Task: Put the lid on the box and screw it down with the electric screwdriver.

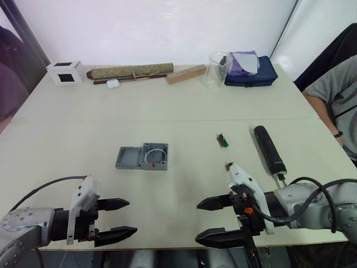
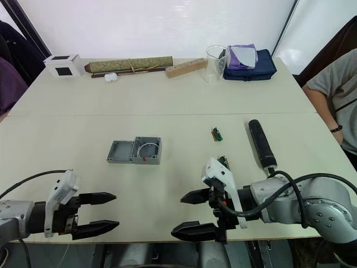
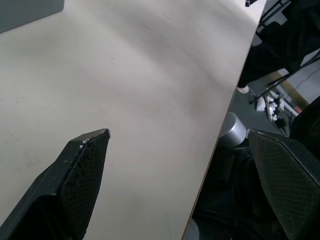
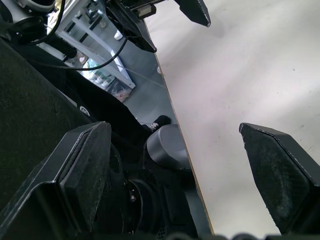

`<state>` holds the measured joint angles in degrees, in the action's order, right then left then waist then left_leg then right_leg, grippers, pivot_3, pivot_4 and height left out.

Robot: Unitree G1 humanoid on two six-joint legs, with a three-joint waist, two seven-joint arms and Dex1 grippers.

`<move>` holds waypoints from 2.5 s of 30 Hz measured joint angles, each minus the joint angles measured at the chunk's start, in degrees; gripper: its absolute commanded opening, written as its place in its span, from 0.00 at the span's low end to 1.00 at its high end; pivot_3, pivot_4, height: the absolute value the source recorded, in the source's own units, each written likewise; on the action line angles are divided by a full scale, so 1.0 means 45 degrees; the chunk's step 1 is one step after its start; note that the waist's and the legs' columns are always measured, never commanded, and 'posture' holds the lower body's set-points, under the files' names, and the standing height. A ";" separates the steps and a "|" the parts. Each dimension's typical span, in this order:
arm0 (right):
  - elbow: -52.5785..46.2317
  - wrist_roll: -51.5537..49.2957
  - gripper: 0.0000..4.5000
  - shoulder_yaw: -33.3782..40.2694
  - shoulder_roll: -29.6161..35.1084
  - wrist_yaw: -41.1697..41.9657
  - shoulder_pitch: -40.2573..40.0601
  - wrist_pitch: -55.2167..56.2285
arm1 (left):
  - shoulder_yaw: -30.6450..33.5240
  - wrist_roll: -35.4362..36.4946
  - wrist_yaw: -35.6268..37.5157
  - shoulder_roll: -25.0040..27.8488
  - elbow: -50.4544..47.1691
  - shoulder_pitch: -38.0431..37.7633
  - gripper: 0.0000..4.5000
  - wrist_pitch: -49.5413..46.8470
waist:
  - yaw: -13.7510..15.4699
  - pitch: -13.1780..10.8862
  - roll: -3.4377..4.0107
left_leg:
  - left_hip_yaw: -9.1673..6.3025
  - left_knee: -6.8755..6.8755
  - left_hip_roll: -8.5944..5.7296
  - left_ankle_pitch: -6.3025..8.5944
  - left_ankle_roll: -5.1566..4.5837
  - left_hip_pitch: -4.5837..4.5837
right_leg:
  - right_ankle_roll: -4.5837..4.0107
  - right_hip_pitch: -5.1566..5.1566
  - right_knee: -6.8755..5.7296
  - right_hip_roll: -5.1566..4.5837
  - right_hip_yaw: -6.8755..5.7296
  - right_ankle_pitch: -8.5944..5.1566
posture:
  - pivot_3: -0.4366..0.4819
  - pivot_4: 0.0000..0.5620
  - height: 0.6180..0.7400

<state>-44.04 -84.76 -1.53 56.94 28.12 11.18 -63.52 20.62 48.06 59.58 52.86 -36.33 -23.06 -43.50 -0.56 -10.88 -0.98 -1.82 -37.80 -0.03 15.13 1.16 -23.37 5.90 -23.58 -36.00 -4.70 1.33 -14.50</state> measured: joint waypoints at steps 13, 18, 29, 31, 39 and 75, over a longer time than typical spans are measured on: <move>-0.0128 0.1212 0.99 -0.0037 -0.0036 0.0662 -0.0644 0.0450 | 0.0011 0.0284 -0.0104 -0.0032 0.0045 0.0190 1.00 -0.0270 | 0.0003 0.0000 0.0000 | 0.0000 0.0000 0.0000 0.0000 0.0000 0.0000 | 0.0001 0.0000 0.0001 -0.0001 0.0001 0.0000 | 0.48 0.27 1.00; 0.0137 0.1571 0.99 -0.0049 -0.0399 0.0725 -0.0192 0.0600 | 0.0021 0.0420 -0.0324 -0.0052 0.0048 0.0453 1.00 -0.0299 | -0.0001 0.0000 0.0001 | 0.0000 0.0000 0.0000 0.0000 0.0000 0.0000 | 0.0000 -0.0002 0.0001 0.0000 0.0000 0.0000 | 0.48 0.27 1.00; 0.0916 0.2048 0.99 -0.0155 -0.1478 -0.0474 0.1712 0.0638 | -0.0086 -0.0740 -0.0011 0.2678 0.1529 0.4043 1.00 -0.0291 | 0.0040 -0.0009 -0.0007 | 0.0009 -0.0004 -0.0012 -0.0001 0.0001 -0.0011 | -0.0002 -0.0008 -0.0008 0.0006 -0.0024 0.0001 | 0.48 0.27 1.00; 0.0911 0.2730 0.99 -0.0548 -0.1926 -0.0729 0.2818 0.0722 | -0.0957 -0.0939 0.0454 0.3561 0.1944 0.6811 1.00 -0.0051 | 0.0032 -0.0013 -0.0016 | 0.0005 -0.0012 -0.0032 -0.0001 0.0002 -0.0027 | -0.0012 -0.0015 0.0005 0.0017 -0.0034 0.0008 | 0.48 0.27 1.00; 0.0932 0.5463 0.99 -0.1936 -0.2426 -0.0596 0.3057 0.1103 | -0.7050 -0.5590 0.3542 0.3703 0.2883 1.1899 1.00 0.3083 | -0.0046 -0.0012 -0.0003 | 0.0058 0.0114 -0.0060 -0.0003 -0.0003 -0.0071 | 0.0068 -0.0146 -0.0029 0.0034 0.0020 0.0022 | 0.48 0.27 1.00; 0.0693 0.9411 1.00 -0.2916 -0.4396 -0.0543 0.0717 0.1940 | -1.1492 -1.1415 0.5351 -0.1906 0.8221 1.5477 0.00 0.5326 | -0.0036 -0.0011 -0.0014 | -0.0009 -0.0074 -0.0040 -0.0006 -0.0009 -0.0128 | 0.0083 -0.0165 -0.0202 0.0076 0.0000 0.0027 | 0.48 0.27 1.00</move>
<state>-40.92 -42.41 -14.66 37.16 25.68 14.40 -54.79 -31.09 -3.31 83.66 44.28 0.67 46.59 -19.54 -0.72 -10.93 -1.04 -1.86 -38.14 -0.21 15.10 1.12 -23.95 6.27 -24.32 -36.91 -4.36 1.33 -14.38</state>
